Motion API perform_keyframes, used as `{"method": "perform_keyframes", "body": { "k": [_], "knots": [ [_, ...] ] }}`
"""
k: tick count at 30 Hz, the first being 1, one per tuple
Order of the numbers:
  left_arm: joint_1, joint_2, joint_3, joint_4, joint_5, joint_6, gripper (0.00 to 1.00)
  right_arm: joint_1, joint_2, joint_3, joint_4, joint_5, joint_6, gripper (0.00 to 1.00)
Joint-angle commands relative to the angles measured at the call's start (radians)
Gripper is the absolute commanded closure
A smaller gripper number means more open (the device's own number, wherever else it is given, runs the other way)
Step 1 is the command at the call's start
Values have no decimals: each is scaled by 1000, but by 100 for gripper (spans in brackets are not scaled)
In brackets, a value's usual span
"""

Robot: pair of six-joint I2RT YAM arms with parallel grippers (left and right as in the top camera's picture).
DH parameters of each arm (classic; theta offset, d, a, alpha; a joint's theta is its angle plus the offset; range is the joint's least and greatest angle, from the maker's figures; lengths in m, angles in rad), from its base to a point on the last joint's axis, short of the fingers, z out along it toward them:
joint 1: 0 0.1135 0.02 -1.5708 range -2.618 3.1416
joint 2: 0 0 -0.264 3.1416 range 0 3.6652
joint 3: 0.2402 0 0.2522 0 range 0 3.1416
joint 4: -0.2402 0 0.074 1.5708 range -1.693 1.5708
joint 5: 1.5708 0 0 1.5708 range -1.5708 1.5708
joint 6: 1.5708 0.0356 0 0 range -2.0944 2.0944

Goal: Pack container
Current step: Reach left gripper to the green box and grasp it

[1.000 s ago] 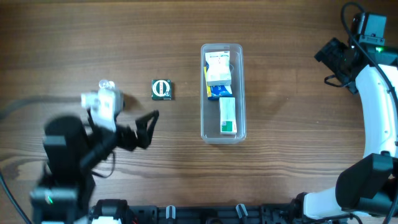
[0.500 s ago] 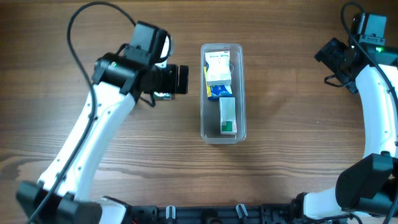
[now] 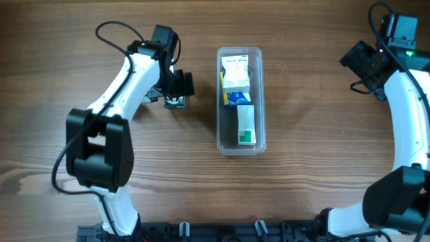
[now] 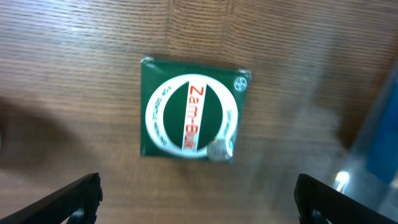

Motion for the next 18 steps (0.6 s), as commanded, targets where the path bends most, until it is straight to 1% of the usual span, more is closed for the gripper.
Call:
{"method": "perform_keyframes", "body": {
  "k": [1, 4, 7, 13, 18],
  "knots": [
    [1, 63, 15, 23, -22, 33, 0, 2, 7, -3, 0, 18, 8, 0],
    [1, 75, 15, 47, -32, 33, 0, 2, 7, -3, 0, 18, 8, 0],
    [5, 82, 15, 76, -39, 105, 0, 2, 7, -3, 0, 18, 8, 0],
    [27, 150, 13, 85, -39, 150, 0, 2, 7, -3, 0, 18, 8, 0],
    [27, 156, 13, 106, -39, 150, 0, 2, 7, -3, 0, 18, 8, 0]
  ]
}}
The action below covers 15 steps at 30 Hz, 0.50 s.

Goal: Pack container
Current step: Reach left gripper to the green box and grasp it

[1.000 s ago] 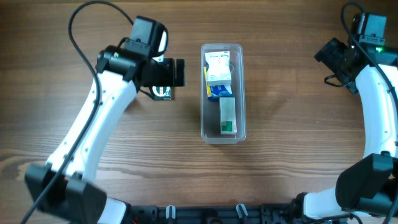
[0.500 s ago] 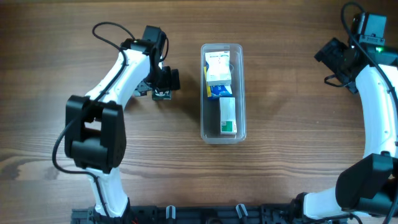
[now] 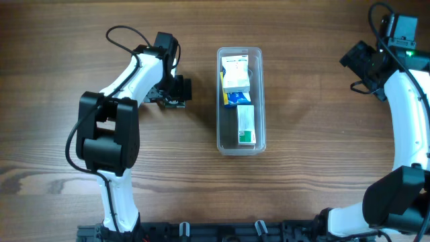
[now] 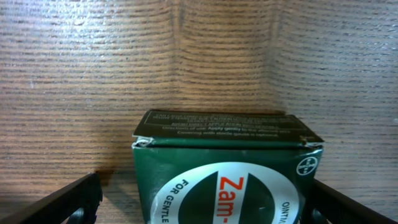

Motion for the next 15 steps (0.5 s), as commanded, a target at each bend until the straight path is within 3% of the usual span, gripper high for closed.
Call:
{"method": "perform_keyframes", "body": {
  "k": [1, 5, 8, 10, 12, 15],
  "knots": [
    [3, 6, 13, 8, -13, 21, 0, 2, 7, -3, 0, 18, 8, 0],
    [3, 6, 13, 11, -13, 21, 15, 2, 7, -3, 0, 18, 8, 0],
    [3, 6, 13, 10, -13, 21, 34, 2, 7, -3, 0, 18, 8, 0],
    [3, 6, 13, 4, -13, 21, 36, 2, 7, -3, 0, 18, 8, 0],
    [3, 6, 13, 0, -13, 20, 47, 2, 7, -3, 0, 18, 8, 0],
    [3, 6, 13, -16, -13, 21, 45, 2, 7, -3, 0, 18, 8, 0]
  ]
}}
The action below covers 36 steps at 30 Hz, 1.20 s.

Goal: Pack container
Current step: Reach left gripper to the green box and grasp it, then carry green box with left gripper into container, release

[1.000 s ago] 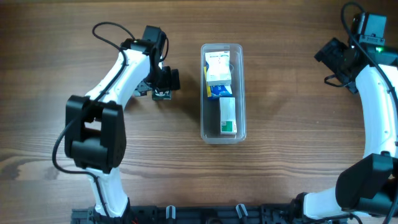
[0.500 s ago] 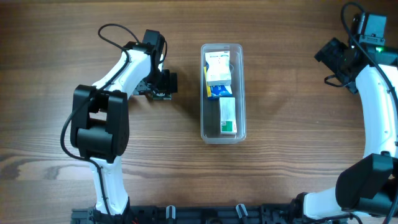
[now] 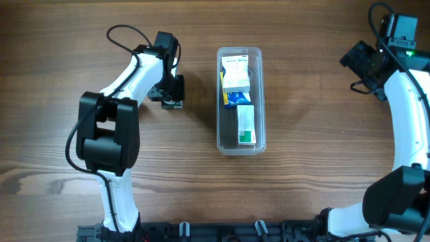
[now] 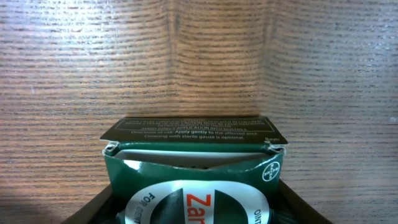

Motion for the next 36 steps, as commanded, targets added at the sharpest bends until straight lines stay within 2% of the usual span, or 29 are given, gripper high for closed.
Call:
{"method": "perform_keyframes", "body": {
  "k": [1, 5, 8, 11, 16, 20, 28, 36],
  "knots": [
    [3, 3, 11, -27, -13, 5, 44, 2, 7, -3, 0, 18, 8, 0],
    [-2, -17, 65, -103, -12, 4, 48, 2, 7, -3, 0, 18, 8, 0],
    [-28, -38, 148, -190, 19, 2, 45, 2, 7, -3, 0, 18, 8, 0],
    [-68, -74, 236, -255, 64, -27, 46, 2, 7, -3, 0, 18, 8, 0],
    [-216, -200, 411, -382, 93, -155, 48, 2, 7, -3, 0, 18, 8, 0],
    [-367, -290, 428, -391, 89, -287, 46, 2, 7, -3, 0, 18, 8, 0],
    [-566, -236, 424, -391, 31, -511, 42, 2, 7, -3, 0, 18, 8, 0],
    [-566, -73, 412, -395, 29, -537, 41, 2, 7, -3, 0, 18, 8, 0]
  ]
}}
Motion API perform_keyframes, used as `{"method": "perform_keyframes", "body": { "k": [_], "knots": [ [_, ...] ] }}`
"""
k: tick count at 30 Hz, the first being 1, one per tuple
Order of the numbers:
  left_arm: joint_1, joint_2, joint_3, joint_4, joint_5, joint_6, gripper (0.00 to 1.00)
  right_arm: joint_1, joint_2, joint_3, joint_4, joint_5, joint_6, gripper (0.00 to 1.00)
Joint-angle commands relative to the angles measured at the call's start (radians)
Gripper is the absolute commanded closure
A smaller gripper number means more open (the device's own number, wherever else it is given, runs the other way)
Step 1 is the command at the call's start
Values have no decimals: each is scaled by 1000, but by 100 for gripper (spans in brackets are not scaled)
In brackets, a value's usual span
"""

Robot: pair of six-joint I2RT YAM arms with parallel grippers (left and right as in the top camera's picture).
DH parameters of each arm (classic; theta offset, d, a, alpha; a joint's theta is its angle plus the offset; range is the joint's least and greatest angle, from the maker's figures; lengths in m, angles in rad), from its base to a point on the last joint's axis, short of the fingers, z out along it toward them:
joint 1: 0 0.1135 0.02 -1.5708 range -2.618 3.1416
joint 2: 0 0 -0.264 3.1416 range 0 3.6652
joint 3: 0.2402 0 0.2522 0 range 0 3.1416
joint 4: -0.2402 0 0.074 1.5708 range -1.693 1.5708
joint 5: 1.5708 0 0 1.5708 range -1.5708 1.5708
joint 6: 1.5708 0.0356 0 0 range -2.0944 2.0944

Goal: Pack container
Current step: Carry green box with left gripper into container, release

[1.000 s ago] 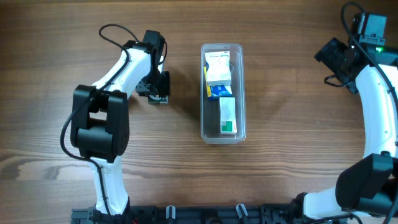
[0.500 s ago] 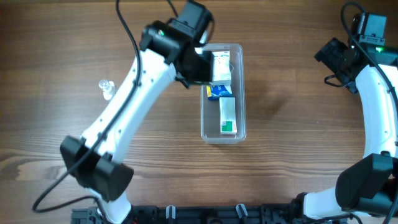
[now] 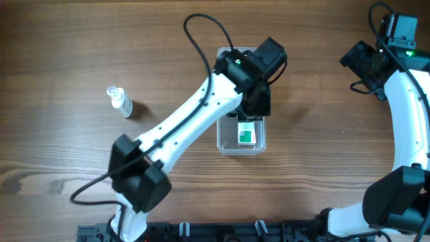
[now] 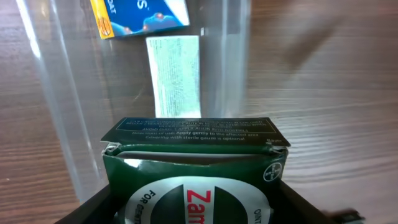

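My left gripper (image 3: 255, 101) is shut on a dark green Zam-Buk box (image 4: 193, 168), whose top flap gapes a little. It hangs over the middle of the clear plastic container (image 3: 259, 144). In the left wrist view the container's wall (image 4: 62, 93) runs below the box. A blue box (image 4: 140, 12) and a white-and-green box (image 4: 174, 74) lie inside. In the overhead view the arm hides most of the contents; only the white-and-green box (image 3: 246, 136) shows at the near end. My right gripper (image 3: 358, 59) stays far off at the right edge, its jaws unclear.
A small clear bottle (image 3: 121, 101) lies on the wooden table to the left. The left arm's white links cross the table diagonally from the front left to the container.
The left gripper, then shut on the green box on the table left of the container, now holds it above the container. A small bottle now shows at the left.
The left gripper first hung open above the green box lying left of the container. It was then low around the box, still open, and after that shut on it. Now the box is held over the container. The right arm has stayed still.
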Motion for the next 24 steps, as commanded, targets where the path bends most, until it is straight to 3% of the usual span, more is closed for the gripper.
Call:
{"method": "perform_keyframes", "body": {
  "k": [1, 15, 24],
  "knots": [
    [5, 71, -3, -13, -21, -26, 41, 2, 7, -3, 0, 18, 8, 0],
    [61, 120, -15, -76, -40, 44, 37, 2, 7, -3, 0, 18, 8, 0],
    [61, 120, -15, -76, -40, 52, 26, 2, 7, -3, 0, 18, 8, 0]
  ]
}}
